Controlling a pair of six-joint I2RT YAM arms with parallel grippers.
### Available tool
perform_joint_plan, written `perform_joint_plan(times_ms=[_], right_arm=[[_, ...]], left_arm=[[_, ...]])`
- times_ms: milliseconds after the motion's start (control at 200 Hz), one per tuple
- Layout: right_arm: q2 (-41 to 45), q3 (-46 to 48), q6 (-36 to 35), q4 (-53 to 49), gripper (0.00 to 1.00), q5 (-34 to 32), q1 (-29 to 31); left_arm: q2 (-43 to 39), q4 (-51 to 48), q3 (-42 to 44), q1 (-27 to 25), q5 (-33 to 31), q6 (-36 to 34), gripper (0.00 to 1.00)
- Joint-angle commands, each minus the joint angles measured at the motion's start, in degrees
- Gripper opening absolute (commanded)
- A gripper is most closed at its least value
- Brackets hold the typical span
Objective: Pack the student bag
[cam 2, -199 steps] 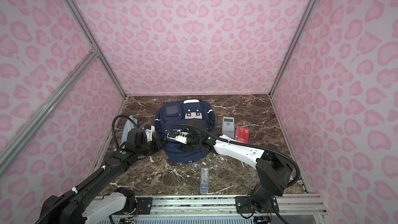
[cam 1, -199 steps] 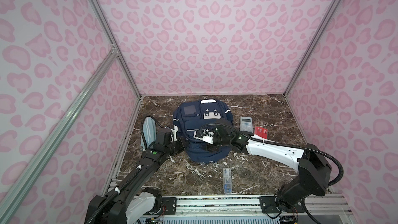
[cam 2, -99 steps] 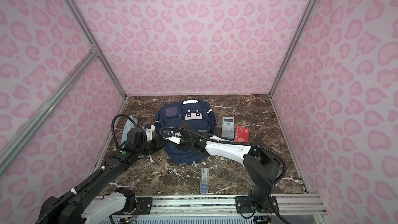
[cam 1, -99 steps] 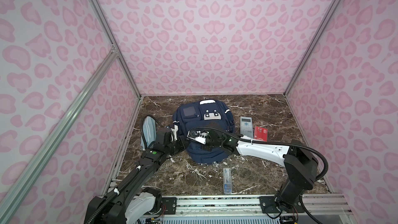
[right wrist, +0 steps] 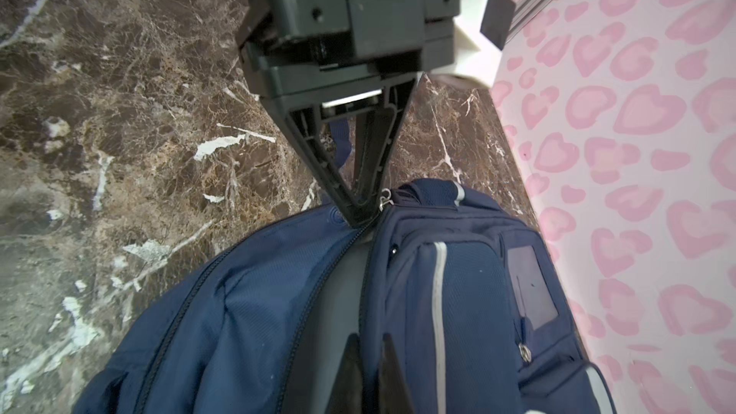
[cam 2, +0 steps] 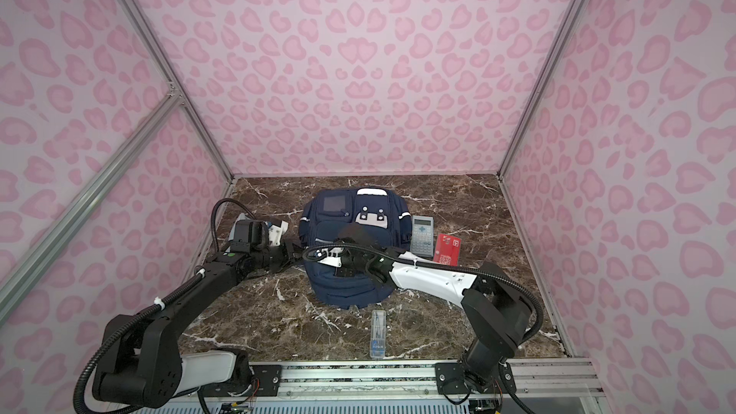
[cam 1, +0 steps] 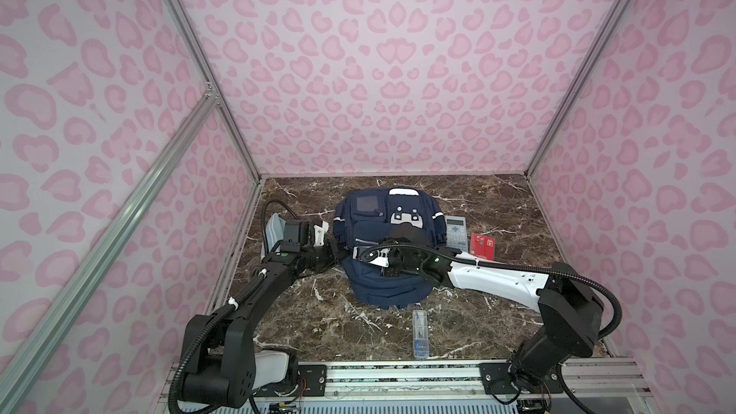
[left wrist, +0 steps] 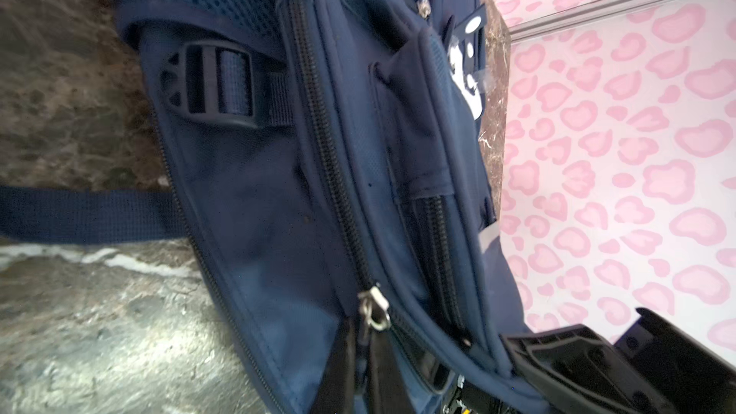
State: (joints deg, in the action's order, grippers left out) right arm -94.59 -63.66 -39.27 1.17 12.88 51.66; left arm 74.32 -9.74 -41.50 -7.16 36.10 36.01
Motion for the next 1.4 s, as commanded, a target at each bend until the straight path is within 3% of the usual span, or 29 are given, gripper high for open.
perform_joint_plan(times_ms=[0, 250, 410, 535, 600, 640, 725, 810, 860, 875, 890, 1000, 1075, 1255, 1400], right_arm=[[0.31, -0.81, -1.55, -6.93, 0.00, 4.79, -0.48], [-2.35, -3.72, -3.88, -7.19, 0.00, 2.91, -0.89], [-2.87, -6.45, -5.54, -11.41, 0.00, 3.73, -3.81], [-2.40, -6.56, -5.91, -14.68, 0.00, 2.97, -4.09], [-2.66, -7.01, -5.58, -16.62, 0.00, 5.09, -3.96], [-3.05, -7.48, -4.69, -17.59, 0.06, 5.40, -3.40], [-3.29, -8.23, -0.25, -17.97, 0.32, 5.12, -2.33], [-2.03, -7.05, 6.78, -13.77, 0.52, 4.79, -1.67], [-1.04, -6.00, 12.25, -9.96, 0.73, 4.34, -1.05], [-0.81, -5.65, 13.94, -8.45, 0.93, 4.01, -0.86], [-0.58, -5.44, 15.64, -6.69, 1.00, 3.64, -0.58], [-2.70, -5.67, 33.64, 4.53, 0.99, 0.01, 0.78], [-6.63, -10.33, 41.70, 3.83, 0.99, -2.14, 0.92], [-10.08, -13.54, 44.94, 3.85, 0.99, -3.88, 2.24], [-10.70, -12.49, 46.44, 4.88, 0.99, -0.88, 2.42]], left_arm=[[-0.97, 7.83, 0.13, 2.05, -23.92, 1.98, 0.03], [-8.34, 7.04, 4.57, 1.49, -18.90, 5.38, 0.03], [-13.59, 5.77, 9.81, -3.84, -20.00, 7.44, 0.04], [-14.00, 4.68, 10.77, -4.46, -22.31, 7.21, 0.13], [-13.33, 3.27, 9.40, -3.99, -23.72, 6.34, 0.28], [-13.53, 2.75, 8.47, -3.93, -23.96, 5.93, 0.38], [-15.03, -0.71, 5.67, -3.92, -25.79, 4.67, 0.62], [-17.50, -5.03, 2.82, -3.59, -29.69, 2.88, 0.80], [-18.58, -6.17, 1.91, -2.34, -30.62, 2.30, 0.88], [-18.73, -6.30, 1.73, -1.68, -30.66, 2.23, 0.89], [-18.88, -6.33, 1.56, -0.85, -30.65, 2.18, 0.90], [-17.54, -6.14, 1.10, 7.73, -30.81, 2.94, 0.91], [-15.83, -5.84, 0.51, 9.55, -38.95, 1.15, 0.93], [-7.12, -9.65, -2.26, 10.47, -53.58, -0.94, 0.94], [2.54, -8.61, -3.86, 13.05, -52.53, -1.42, 0.94]])
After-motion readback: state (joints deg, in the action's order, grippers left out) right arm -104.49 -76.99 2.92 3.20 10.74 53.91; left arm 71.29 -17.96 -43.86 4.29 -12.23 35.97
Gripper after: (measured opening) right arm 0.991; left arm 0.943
